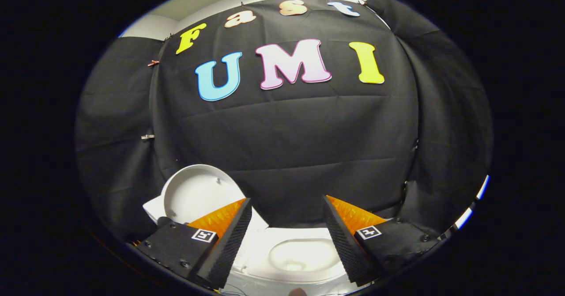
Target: Open the toilet lid.
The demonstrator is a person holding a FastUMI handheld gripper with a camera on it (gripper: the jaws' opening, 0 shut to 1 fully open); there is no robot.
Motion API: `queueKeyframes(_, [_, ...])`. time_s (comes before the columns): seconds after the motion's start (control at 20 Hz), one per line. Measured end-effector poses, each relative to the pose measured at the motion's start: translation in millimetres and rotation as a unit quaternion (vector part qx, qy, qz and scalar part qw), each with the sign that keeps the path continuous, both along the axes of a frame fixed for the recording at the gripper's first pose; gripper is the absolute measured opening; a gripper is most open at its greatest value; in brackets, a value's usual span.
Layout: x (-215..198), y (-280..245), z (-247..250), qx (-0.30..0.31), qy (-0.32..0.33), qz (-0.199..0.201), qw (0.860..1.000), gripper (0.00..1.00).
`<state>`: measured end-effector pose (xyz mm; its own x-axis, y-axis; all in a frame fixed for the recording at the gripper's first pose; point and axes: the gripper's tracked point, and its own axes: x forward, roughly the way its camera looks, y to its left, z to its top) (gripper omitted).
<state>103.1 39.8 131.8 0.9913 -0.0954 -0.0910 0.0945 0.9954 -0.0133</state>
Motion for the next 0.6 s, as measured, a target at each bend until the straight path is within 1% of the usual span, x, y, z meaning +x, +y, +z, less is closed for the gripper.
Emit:
queueKeyframes(0.1, [-3,-15,-9,-0.010,0.001,-0.007,1.000,0.99])
queueKeyframes(0.25, [-8,-26,-17,-0.010,-0.002,-0.006,1.000,0.99])
queueKeyframes(0.35, [-11,-33,-22,-0.021,-0.005,-0.009,1.000,0.99])
queueKeyframes(0.6, [-16,-48,-20,-0.037,-0.027,-0.021,0.999,0.99])
